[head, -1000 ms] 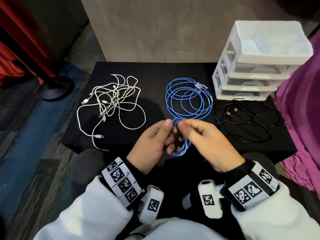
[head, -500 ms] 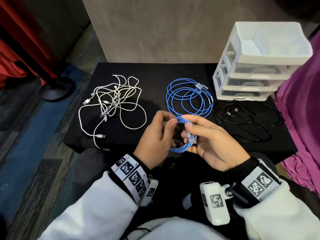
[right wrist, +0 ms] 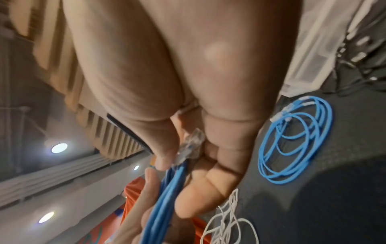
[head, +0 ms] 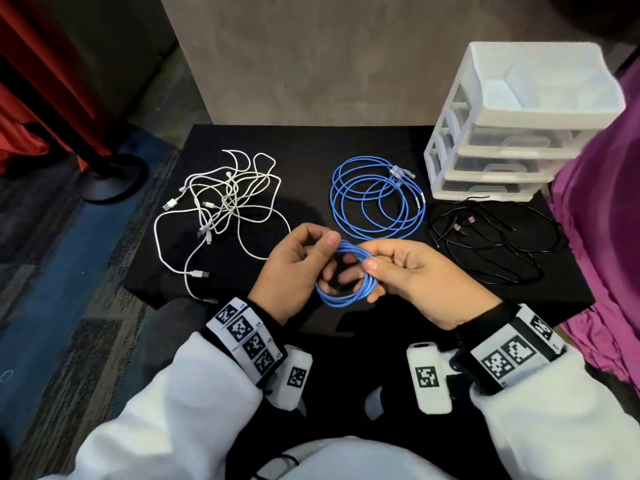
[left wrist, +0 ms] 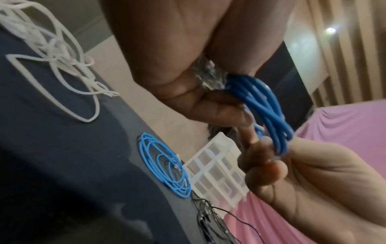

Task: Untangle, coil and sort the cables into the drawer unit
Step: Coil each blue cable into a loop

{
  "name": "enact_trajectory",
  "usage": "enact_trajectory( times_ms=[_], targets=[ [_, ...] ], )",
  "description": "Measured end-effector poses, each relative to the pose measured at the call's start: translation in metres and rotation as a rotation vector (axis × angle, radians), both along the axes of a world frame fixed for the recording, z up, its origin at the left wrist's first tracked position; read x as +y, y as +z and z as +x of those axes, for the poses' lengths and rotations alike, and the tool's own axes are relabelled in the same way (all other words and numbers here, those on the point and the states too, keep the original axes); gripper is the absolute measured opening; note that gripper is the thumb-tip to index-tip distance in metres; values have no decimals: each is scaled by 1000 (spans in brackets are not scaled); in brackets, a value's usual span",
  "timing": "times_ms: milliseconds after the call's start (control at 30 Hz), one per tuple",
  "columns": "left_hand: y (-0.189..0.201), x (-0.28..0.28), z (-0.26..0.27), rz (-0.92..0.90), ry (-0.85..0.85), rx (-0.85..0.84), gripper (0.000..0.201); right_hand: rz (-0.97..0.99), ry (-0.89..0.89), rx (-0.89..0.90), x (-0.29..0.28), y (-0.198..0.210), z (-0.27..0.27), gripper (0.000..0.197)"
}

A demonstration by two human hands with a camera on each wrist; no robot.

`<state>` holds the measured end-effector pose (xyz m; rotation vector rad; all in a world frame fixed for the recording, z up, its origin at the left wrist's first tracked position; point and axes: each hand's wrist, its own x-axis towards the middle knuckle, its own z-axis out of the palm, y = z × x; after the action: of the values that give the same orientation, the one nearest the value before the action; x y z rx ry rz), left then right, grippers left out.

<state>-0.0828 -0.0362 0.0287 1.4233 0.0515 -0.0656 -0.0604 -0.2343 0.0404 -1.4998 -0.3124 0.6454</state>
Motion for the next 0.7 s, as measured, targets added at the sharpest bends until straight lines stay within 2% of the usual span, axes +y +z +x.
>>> enact_trajectory(
  times_ms=[133,200,267,333,400,467,500,600,633,700],
  targets=[
    [-18,14,7,60,-108,83,21,16,-20,169,0,-20,11,28],
    [-25,18,10,124,-134,151,14,-36,-35,187,2,-32,18,25],
    [-32,23,17,173,-77,196,12,-112,-81,158,6,-41,28,26],
    [-38,28,32,191,54,223,11,-237,-184,38,10,-47,41,28],
    [-43,35,50,153,201,256,11,-470,-289,-207,10,-56,59,22],
    [-49,44,68,93,311,315,11,-703,-298,-412,8,-66,76,19],
    [-54,48,76,85,336,349,11,-780,-258,-470,8,-72,84,25],
    [-69,56,90,211,328,438,15,-969,-91,-501,10,-88,100,45],
    [-74,58,92,257,318,444,18,-1029,-55,-504,11,-91,103,47],
    [-75,59,92,313,305,417,27,-1105,-26,-535,11,-95,106,35]
  ],
)
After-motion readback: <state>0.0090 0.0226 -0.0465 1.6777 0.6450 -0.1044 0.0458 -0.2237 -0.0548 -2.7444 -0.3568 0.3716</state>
